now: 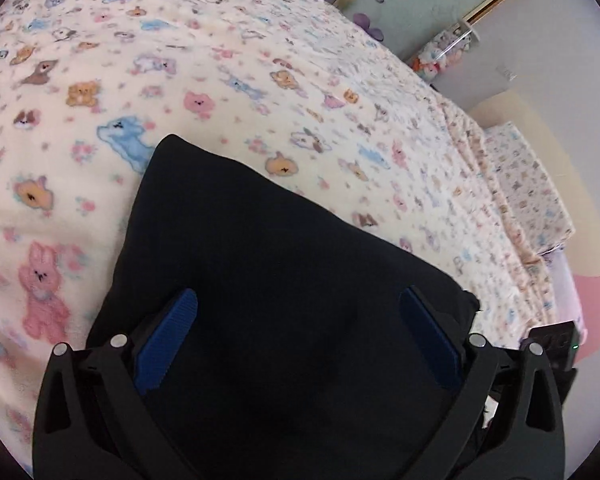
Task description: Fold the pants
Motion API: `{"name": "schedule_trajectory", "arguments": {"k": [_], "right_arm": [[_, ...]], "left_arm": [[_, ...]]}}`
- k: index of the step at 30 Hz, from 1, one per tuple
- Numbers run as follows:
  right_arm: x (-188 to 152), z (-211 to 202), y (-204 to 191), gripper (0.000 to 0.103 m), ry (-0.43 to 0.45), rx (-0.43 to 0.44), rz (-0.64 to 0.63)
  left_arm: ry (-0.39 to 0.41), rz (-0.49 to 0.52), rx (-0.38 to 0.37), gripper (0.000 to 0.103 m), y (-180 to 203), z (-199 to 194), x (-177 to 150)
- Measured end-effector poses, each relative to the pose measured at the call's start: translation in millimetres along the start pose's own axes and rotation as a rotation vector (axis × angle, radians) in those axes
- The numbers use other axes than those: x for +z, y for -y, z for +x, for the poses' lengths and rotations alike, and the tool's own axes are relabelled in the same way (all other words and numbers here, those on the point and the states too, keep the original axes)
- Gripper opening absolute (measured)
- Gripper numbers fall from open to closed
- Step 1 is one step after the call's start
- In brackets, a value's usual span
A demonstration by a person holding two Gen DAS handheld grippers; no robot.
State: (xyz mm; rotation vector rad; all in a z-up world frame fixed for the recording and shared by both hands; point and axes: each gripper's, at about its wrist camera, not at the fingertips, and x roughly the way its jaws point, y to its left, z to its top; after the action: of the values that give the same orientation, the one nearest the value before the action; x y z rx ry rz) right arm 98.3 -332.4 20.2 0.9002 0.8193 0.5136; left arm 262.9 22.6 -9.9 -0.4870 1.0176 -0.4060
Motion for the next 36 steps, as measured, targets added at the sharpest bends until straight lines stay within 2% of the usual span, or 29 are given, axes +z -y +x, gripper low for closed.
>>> {"name": "schedule_trajectory", "arguments": {"k": [3, 5, 7, 9, 10, 12, 13, 14, 15, 17, 18, 20, 22, 24, 26, 29, 36], "right_arm": [[2, -8, -5, 0.097, -0.028, 0.009, 0.021], [1, -20, -16, 0.098, -0.071, 0.099, 0.031], [-2, -33, -36, 0.102, -0.129, 0.164, -0.023], [-12, -42, -59, 0.102, -0.192, 0.135, -0.123], [-19, -42, -66, 0.102, -0.226, 0.116, -0.156], [-31, -32, -66, 0.102, -0.302, 0.076, -0.154], [-39, -15, -56, 0.102, -0.376, -0.004, -0.126], [-45, -4, -46, 0.102, -0.416, -0.049, -0.114], [-49, 5, -38, 0.102, -0.432, -0.053, -0.108], [-47, 4, -34, 0.102, -0.413, -0.013, -0.092], [-44, 0, -35, 0.102, -0.405, 0.004, -0.079], [-33, -21, -39, 0.102, -0.328, 0.053, -0.082], [-18, -46, -35, 0.102, -0.203, 0.02, -0.076], [-10, -52, -23, 0.102, -0.16, 0.008, -0.041], [-9, -44, -4, 0.102, -0.181, -0.017, 0.02], [-13, -31, 15, 0.101, -0.215, -0.047, 0.077], [-14, -14, 25, 0.101, -0.223, -0.135, 0.049]], "left_arm": [[0.081, 0.002, -0.025, 0.101, 4, -31, -13], [0.11, 0.014, -0.038, 0.101, 5, -58, -30], [0.123, 0.041, -0.069, 0.101, 6, -79, -49], [0.131, 0.084, -0.086, 0.101, 8, -95, -67], [0.137, 0.116, -0.065, 0.101, 11, -100, -80], [0.133, 0.133, -0.003, 0.101, 8, -94, -95], [0.112, 0.112, 0.039, 0.101, 1, -86, -102], [0.081, 0.074, 0.036, 0.101, -13, -71, -107], [0.11, 0.073, 0.012, 0.101, -22, -64, -114], [0.201, 0.132, 0.02, 0.101, -20, -68, -127], [0.207, 0.156, 0.044, 0.101, -15, -68, -130], [0.192, 0.202, 0.086, 0.101, -6, -65, -129], [0.205, 0.196, 0.065, 0.101, -9, -67, -131], [0.217, 0.169, 0.022, 0.101, -15, -71, -132], [0.224, 0.147, -0.008, 0.101, -20, -73, -131], [0.227, 0.147, -0.011, 0.101, -19, -73, -132], [0.225, 0.151, -0.006, 0.101, -19, -72, -131]]}}
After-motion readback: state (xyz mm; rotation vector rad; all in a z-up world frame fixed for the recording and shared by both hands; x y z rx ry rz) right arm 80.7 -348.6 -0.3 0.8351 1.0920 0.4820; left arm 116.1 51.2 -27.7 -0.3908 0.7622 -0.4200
